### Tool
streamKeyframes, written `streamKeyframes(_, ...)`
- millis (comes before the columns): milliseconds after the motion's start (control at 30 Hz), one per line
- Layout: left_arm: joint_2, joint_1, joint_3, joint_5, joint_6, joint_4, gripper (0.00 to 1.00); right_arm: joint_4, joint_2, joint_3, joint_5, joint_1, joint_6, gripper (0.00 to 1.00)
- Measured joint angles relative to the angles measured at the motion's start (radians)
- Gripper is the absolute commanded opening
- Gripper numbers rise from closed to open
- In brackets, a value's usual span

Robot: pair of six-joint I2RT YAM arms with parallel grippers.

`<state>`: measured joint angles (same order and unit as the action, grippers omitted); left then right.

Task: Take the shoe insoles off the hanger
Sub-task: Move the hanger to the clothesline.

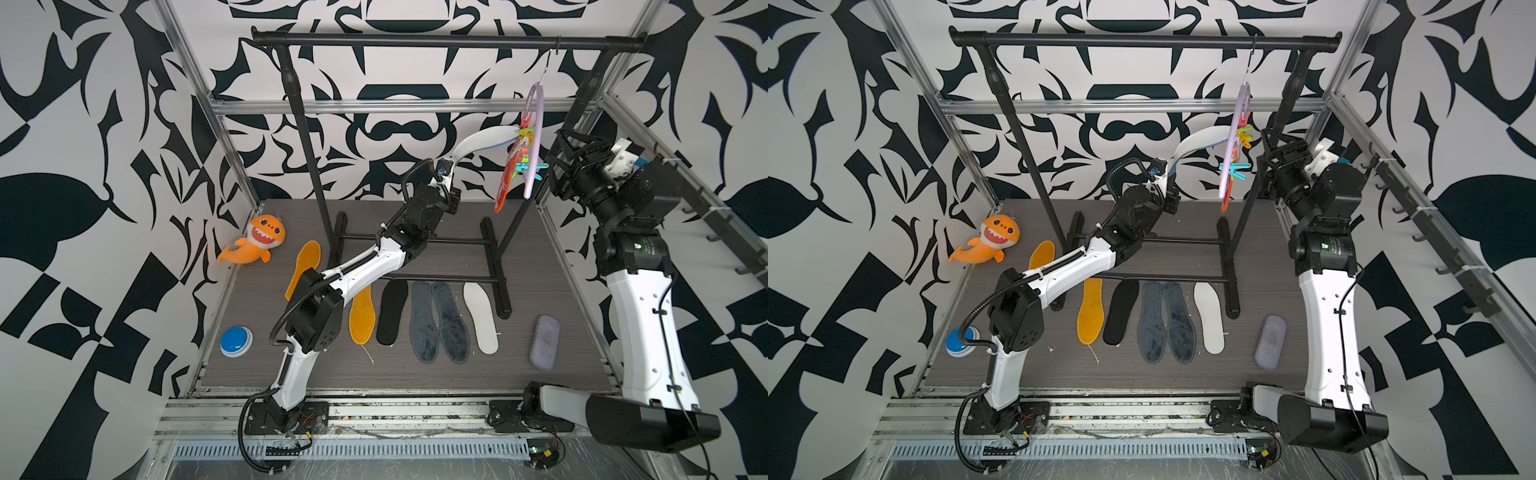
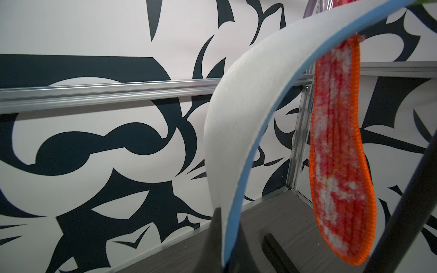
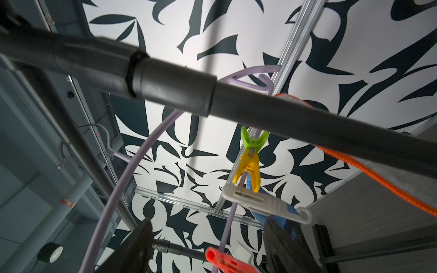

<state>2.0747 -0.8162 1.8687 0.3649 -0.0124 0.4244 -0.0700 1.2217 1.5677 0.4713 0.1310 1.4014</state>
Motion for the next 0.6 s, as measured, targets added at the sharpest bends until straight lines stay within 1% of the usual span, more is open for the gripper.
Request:
streamKeyframes(67,0.000,0.000,0.000,0.000,0.003,0.000,0.00,-0.013,-0.010,0.000,-0.002,-0.009,-0.016,0.77)
streamKeyframes(167,0.000,0.000,0.000,-0.003,0.007,0.000,0.00,-0.024,-0.002,0.006,-0.001,-0.027,-0.028,0.72)
streamKeyframes(267,0.000,0.000,0.000,-0.003,0.009,-0.001,0.00,-0.031,0.039,0.029,0.000,-0.060,-0.043,0.67)
streamKeyframes(467,0.000,0.001,0.000,-0.003,0.009,-0.001,0.00,-0.045,0.109,0.046,0.001,-0.104,-0.058,0.67)
streamKeyframes(600,-0.003,0.002,0.000,-0.003,0.009,-0.002,0.00,-0.042,0.147,0.068,0.005,-0.121,-0.058,0.64)
